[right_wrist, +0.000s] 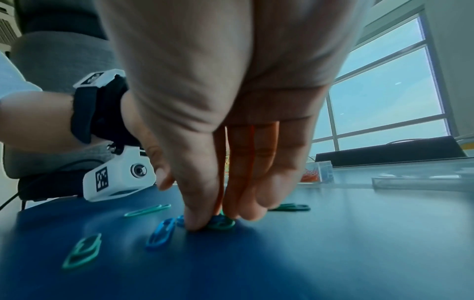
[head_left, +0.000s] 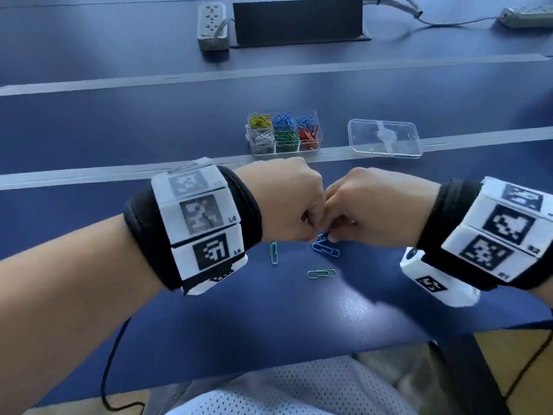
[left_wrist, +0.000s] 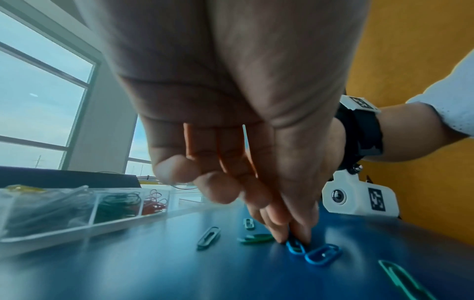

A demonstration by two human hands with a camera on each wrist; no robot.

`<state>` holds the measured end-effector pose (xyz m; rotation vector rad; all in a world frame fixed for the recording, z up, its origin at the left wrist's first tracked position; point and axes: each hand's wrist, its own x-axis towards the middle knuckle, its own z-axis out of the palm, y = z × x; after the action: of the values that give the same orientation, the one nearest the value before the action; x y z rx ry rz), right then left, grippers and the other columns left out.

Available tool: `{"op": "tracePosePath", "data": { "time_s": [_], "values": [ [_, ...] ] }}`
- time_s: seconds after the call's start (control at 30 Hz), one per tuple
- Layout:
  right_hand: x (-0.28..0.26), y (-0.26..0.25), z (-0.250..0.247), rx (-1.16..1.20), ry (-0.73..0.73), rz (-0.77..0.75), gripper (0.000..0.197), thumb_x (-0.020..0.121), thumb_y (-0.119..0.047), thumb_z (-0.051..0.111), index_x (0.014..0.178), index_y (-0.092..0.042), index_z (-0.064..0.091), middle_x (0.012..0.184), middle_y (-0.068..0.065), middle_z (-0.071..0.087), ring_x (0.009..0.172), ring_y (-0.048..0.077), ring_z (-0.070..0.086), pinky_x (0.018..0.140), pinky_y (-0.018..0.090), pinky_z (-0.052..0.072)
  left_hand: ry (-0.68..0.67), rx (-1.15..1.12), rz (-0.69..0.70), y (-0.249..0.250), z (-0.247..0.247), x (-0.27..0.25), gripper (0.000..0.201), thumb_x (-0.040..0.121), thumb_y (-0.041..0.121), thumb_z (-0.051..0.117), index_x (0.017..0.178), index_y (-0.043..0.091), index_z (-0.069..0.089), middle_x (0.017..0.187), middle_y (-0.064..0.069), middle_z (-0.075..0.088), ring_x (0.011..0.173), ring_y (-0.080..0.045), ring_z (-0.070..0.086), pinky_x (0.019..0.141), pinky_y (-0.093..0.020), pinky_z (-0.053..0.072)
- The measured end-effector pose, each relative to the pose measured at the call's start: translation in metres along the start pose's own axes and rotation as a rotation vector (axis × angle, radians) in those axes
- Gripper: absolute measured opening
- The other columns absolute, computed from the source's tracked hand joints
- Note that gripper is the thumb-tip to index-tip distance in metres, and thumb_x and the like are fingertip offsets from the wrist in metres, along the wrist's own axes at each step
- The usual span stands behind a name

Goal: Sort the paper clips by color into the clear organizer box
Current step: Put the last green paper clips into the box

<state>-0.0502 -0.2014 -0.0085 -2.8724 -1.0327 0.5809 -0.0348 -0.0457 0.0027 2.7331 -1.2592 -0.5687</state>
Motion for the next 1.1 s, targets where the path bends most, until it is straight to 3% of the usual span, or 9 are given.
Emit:
{"op": "tracePosePath", "data": {
  "time_s": [0.2, 0.3, 0.37, 0.47, 0.57, 0.67, 0.87, 0.97, 1.1],
  "values": [
    [-0.007, 0.006, -0.003, 0.031, 0.021, 0.021, 0.017, 0.081, -0.026, 0.055, 0.083, -0.026, 0.072, 0.072, 0.0, 0.068, 0.069, 0.022, 0.057, 0.071, 0.037, 0.05, -0.041, 0.025, -0.017, 0.016, 0.005, 0.007, 0.02, 0.079, 0.043, 0.065, 0.097, 0.035, 0.071, 0.072, 0.012, 0.042, 0.095, -0.022, 0.06, 0.07, -0.03, 0.047],
    [-0.009, 0.009, -0.006, 0.07, 0.033, 0.091, 0.014, 0.079, -0.023, 0.057, 0.075, -0.021, 0.07, 0.057, -0.004, 0.061, 0.055, 0.015, 0.05, 0.059, 0.019, 0.044, -0.046, 0.071, -0.023, 0.022, 0.01, 0.012, 0.023, 0.081, 0.039, 0.065, 0.103, 0.034, 0.068, 0.084, 0.008, 0.042, 0.098, -0.026, 0.06, 0.07, -0.03, 0.042],
    [-0.009, 0.012, -0.008, 0.108, 0.061, 0.127, 0.018, 0.078, -0.019, 0.058, 0.062, -0.024, 0.065, 0.044, -0.008, 0.049, 0.052, 0.019, 0.041, 0.051, 0.01, 0.034, -0.053, 0.088, -0.022, 0.022, 0.01, 0.013, 0.017, 0.081, 0.037, 0.065, 0.098, 0.033, 0.069, 0.078, 0.008, 0.04, 0.095, -0.026, 0.06, 0.067, -0.029, 0.039],
    [-0.003, 0.021, -0.016, 0.124, 0.121, 0.185, 0.016, 0.08, -0.02, 0.059, 0.075, -0.025, 0.073, 0.056, -0.01, 0.06, 0.059, 0.01, 0.053, 0.055, 0.009, 0.035, -0.066, 0.094, -0.022, 0.022, 0.011, 0.012, 0.006, 0.081, 0.033, 0.063, 0.085, 0.031, 0.067, 0.066, 0.011, 0.034, 0.088, -0.025, 0.06, 0.064, -0.028, 0.036],
    [0.01, 0.029, -0.029, 0.15, 0.227, 0.239, 0.015, 0.081, -0.02, 0.06, 0.086, -0.021, 0.075, 0.066, -0.007, 0.065, 0.071, 0.015, 0.06, 0.062, 0.015, 0.036, -0.064, 0.071, -0.021, 0.021, 0.01, 0.01, 0.007, 0.078, 0.028, 0.059, 0.071, 0.029, 0.057, 0.066, 0.009, 0.042, 0.08, -0.025, 0.058, 0.063, -0.027, 0.041],
    [0.028, 0.039, -0.045, 0.203, 0.351, 0.308, 0.018, 0.083, -0.021, 0.059, 0.09, -0.018, 0.075, 0.074, 0.003, 0.067, 0.075, 0.018, 0.058, 0.073, 0.02, 0.039, 0.012, -0.012, -0.015, 0.009, 0.0, 0.013, 0.004, 0.076, 0.023, 0.06, 0.073, 0.025, 0.058, 0.069, 0.008, 0.054, 0.07, -0.018, 0.053, 0.068, -0.025, 0.048],
    [0.073, 0.056, -0.06, 0.34, 0.446, 0.483, 0.018, 0.083, -0.016, 0.056, 0.087, -0.018, 0.074, 0.069, 0.001, 0.065, 0.066, 0.017, 0.062, 0.078, 0.028, 0.054, 0.364, -0.183, -0.204, -0.047, -0.039, 0.03, 0.013, 0.079, 0.013, 0.06, 0.087, 0.022, 0.067, 0.07, 0.011, 0.057, 0.063, -0.008, 0.048, 0.055, -0.011, 0.033],
    [0.089, 0.056, -0.063, 0.296, 0.454, 0.514, 0.02, 0.085, -0.016, 0.057, 0.094, -0.017, 0.075, 0.081, 0.005, 0.067, 0.082, 0.022, 0.065, 0.083, 0.032, 0.055, 0.438, -0.18, -0.326, -0.07, -0.043, 0.041, 0.018, 0.083, 0.012, 0.059, 0.093, 0.022, 0.07, 0.081, 0.006, 0.065, 0.075, -0.01, 0.054, 0.07, -0.02, 0.041],
    [0.099, 0.057, -0.06, 0.23, 0.405, 0.523, 0.021, 0.088, -0.024, 0.058, 0.102, -0.018, 0.073, 0.099, 0.008, 0.072, 0.093, 0.025, 0.064, 0.075, 0.027, 0.047, 0.442, -0.15, -0.351, -0.078, -0.04, 0.056, 0.022, 0.085, 0.011, 0.059, 0.102, 0.021, 0.069, 0.097, -0.001, 0.072, 0.085, -0.015, 0.059, 0.078, -0.021, 0.041]
  ]
}}
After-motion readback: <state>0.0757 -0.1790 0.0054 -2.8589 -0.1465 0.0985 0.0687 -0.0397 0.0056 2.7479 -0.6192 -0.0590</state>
